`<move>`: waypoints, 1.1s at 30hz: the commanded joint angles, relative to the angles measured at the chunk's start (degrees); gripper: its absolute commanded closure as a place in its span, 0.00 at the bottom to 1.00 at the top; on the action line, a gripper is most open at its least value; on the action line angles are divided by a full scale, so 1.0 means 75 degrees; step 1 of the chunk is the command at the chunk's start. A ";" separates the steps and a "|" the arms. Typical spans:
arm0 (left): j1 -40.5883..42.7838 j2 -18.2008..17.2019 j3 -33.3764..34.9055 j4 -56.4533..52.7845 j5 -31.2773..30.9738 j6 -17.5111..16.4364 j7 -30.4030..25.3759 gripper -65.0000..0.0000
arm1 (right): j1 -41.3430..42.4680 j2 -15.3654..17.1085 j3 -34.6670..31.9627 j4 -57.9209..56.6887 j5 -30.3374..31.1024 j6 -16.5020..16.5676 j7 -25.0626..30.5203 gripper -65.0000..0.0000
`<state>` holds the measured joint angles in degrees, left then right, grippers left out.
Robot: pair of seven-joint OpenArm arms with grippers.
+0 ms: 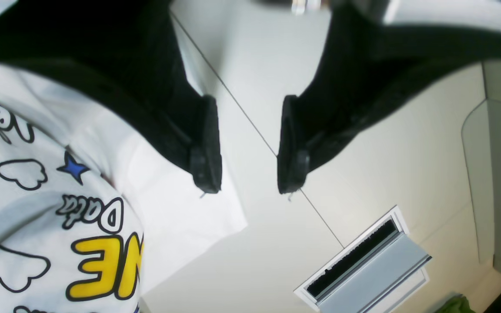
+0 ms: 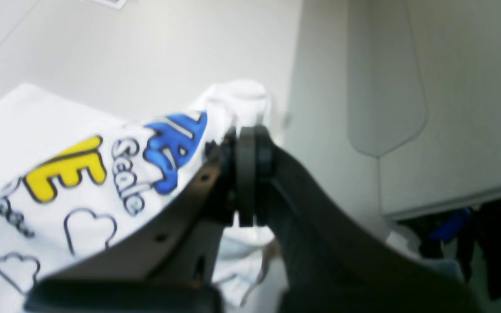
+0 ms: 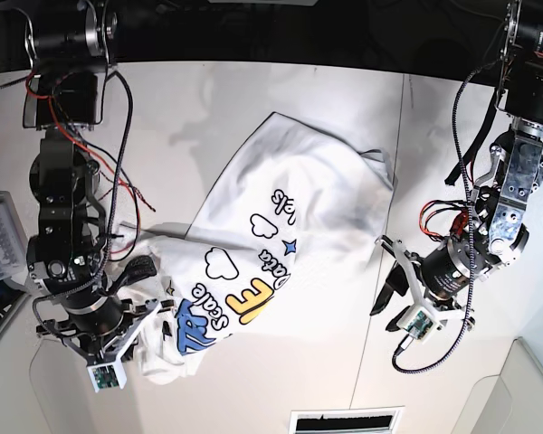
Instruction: Layout the t-shirt on the table in an organized manner, then fold the t-shirt properly
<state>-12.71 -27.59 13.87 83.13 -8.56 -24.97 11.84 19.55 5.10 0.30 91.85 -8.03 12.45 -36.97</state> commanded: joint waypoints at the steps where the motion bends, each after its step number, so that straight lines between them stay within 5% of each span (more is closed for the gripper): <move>1: -0.0184 -0.0044 -0.0061 0.0114 -0.0061 -0.0006 -0.0198 0.75 | -0.0102 0.0082 0.0017 0.0070 0.0023 -0.0023 0.0099 1.00; 3: -0.0181 0.0015 -0.0061 0.0114 0.0009 -0.0233 -0.0172 0.97 | -0.0673 0.0079 0.0015 0.0058 0.0020 -0.0023 0.0114 1.00; 4: -0.0181 0.0044 -0.0061 0.0114 0.0012 -0.0388 -0.0178 1.00 | -0.0970 0.0079 0.0015 0.0058 0.0029 -0.0020 0.0149 1.00; 12: 0.0283 0.0376 -0.0058 0.0114 0.0009 -0.2004 -0.0644 1.00 | -0.2334 0.0128 0.0017 0.0044 -0.0344 -0.0038 0.1075 1.00; 19: 0.1008 0.0807 -0.0058 0.0114 0.0332 -0.2004 -0.0994 1.00 | -0.1588 0.0586 0.0087 -0.0600 -0.0326 -0.0286 0.1160 1.00; 33: 0.1154 0.0848 -0.0009 0.0114 0.0495 -0.2004 -0.1023 1.00 | -0.0895 0.0612 0.0125 -0.3378 -0.0125 0.0052 0.1303 1.00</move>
<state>-3.31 -20.93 13.93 83.13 -3.97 -39.92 5.52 12.10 9.37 1.06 66.08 -8.95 12.82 -27.18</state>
